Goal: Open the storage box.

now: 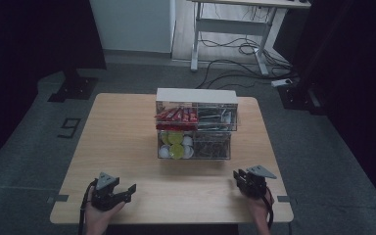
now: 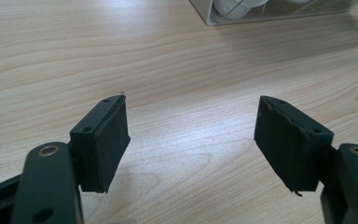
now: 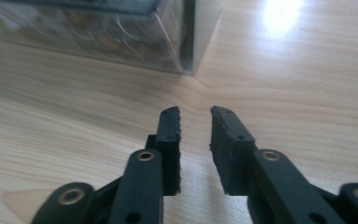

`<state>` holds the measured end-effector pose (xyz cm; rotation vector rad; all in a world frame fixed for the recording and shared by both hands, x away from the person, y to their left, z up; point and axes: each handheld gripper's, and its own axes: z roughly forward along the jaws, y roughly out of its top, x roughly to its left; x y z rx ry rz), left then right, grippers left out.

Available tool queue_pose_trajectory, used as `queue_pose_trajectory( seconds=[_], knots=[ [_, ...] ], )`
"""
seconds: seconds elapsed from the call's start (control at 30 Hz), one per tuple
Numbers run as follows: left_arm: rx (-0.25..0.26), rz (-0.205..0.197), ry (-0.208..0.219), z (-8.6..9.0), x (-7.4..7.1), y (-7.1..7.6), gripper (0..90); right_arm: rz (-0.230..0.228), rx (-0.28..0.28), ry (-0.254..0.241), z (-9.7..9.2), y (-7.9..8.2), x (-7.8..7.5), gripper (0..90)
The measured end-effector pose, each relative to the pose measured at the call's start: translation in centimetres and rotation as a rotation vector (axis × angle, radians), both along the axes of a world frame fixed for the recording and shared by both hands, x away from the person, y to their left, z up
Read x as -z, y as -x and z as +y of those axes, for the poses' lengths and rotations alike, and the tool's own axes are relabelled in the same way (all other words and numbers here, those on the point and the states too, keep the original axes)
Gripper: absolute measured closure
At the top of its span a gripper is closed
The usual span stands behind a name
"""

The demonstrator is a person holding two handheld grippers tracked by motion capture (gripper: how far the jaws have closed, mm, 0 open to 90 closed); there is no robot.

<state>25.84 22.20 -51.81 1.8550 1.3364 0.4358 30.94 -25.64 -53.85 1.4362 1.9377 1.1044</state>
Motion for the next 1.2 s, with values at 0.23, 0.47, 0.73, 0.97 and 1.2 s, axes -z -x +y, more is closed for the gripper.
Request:
queue_pose_trajectory(
  seconds=[0.23,0.47,0.73,0.97,1.2],
  knots=[
    [-0.001,0.002,0.004,0.1,-0.1,-0.1,26.2,-0.066,-0.043,-0.035,0.3,0.7,-1.4,84.4],
    [0.009,0.017,-0.002,-0.2,0.2,-0.1,26.1,-0.097,-0.074,-0.066,0.7,1.1,-2.6,88.5],
    [0.009,0.024,-0.005,-0.3,0.3,-0.2,26.1,-0.117,-0.113,-0.055,1.7,1.0,-3.3,88.6],
    [0.019,0.036,-0.008,-0.4,0.5,-0.2,25.6,-0.119,-0.129,-0.054,2.6,0.7,-3.4,88.6],
    [0.014,0.036,-0.007,-0.3,0.4,-0.2,25.5,-0.117,-0.152,-0.051,3.8,0.3,-3.6,88.5]
  ],
)
